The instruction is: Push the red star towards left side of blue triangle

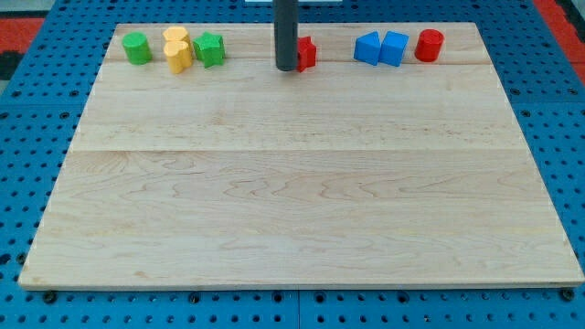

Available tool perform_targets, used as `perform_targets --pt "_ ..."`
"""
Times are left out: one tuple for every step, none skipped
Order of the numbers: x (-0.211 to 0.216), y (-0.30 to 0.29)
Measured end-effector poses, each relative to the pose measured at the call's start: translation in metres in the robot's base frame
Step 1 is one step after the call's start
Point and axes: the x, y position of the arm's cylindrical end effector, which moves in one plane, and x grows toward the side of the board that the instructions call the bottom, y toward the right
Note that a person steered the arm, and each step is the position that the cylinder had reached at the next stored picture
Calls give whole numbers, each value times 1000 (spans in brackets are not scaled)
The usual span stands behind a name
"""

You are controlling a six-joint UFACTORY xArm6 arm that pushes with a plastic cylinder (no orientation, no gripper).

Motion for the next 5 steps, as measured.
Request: perform_targets --pt "-8 -8" --pt "-18 56" --pt "-20 77" --pt "-25 3" --pt "-51 29"
